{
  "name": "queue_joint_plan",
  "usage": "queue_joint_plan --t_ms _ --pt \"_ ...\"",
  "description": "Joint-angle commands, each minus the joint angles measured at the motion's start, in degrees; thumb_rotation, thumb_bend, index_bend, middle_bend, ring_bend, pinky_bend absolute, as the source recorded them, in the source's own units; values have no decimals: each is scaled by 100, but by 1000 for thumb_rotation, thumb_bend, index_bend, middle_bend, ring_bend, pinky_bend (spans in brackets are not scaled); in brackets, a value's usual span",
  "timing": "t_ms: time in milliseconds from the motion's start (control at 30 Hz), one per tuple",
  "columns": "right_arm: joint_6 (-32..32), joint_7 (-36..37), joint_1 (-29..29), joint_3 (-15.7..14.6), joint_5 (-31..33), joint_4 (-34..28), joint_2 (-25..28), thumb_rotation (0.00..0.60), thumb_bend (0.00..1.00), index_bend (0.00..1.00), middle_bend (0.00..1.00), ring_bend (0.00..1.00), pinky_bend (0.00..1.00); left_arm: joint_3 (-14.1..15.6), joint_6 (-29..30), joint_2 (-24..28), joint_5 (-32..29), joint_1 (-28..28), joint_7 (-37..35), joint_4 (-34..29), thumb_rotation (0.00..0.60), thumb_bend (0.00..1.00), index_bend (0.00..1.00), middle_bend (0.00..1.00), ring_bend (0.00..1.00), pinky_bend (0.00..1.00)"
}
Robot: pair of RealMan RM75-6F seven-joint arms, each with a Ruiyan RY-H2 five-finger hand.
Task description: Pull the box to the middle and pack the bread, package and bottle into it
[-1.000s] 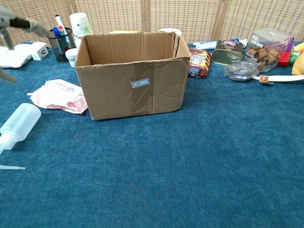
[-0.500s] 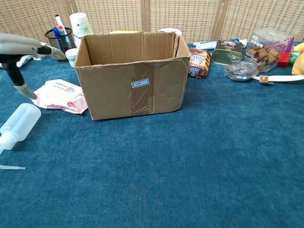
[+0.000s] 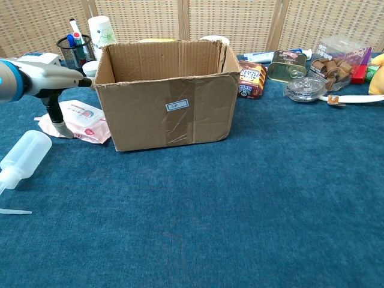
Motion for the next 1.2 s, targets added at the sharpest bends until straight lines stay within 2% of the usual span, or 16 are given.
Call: queue_joint_plan --t_ms 33,167,267,333,533,667,733,833,1000,1200 --pt "-5 15 0 2 6 6 3 600 0 121 127 102 288 -45 -83 -199 -245 -82 39 256 600 61 8 0 0 93" --pt "-10 56 -3 27 49 9 9 600 0 121 127 102 288 -15 -165 -396 -518 -181 187 524 600 61 23 0 0 128" --pt "-23 98 -4 35 70 24 14 600 0 121 127 102 288 -4 -143 -532 -760 -269 344 679 600 60 74 25 5 253" --pt "-27 114 -1 36 69 27 14 600 0 121 127 102 287 10 -119 -594 -930 -329 469 732 600 61 140 106 46 331" --pt "-11 158 -5 46 73 26 23 600 0 121 127 102 288 41 66 -852 -1411 -506 876 908 600 64 413 403 314 557" --pt "-6 226 -14 61 100 24 38 600 0 122 128 102 288 44 285 -981 -1416 -512 987 974 600 73 545 535 440 656" --pt "-1 256 -19 58 97 25 44 600 0 121 128 102 288 30 481 -1045 -1308 -477 991 1012 600 79 583 570 474 691" --pt "12 261 -22 55 81 17 49 600 0 122 128 102 288 -8 628 -1018 -1140 -397 911 954 600 82 591 577 481 703" --pt "15 243 -20 38 49 -2 50 600 0 122 128 102 288 -117 704 -660 -820 -224 626 595 600 82 586 572 480 699" --pt "37 200 -15 19 -8 -41 50 600 0 121 128 102 288 -391 727 330 -404 30 44 -335 600 83 582 568 475 697"
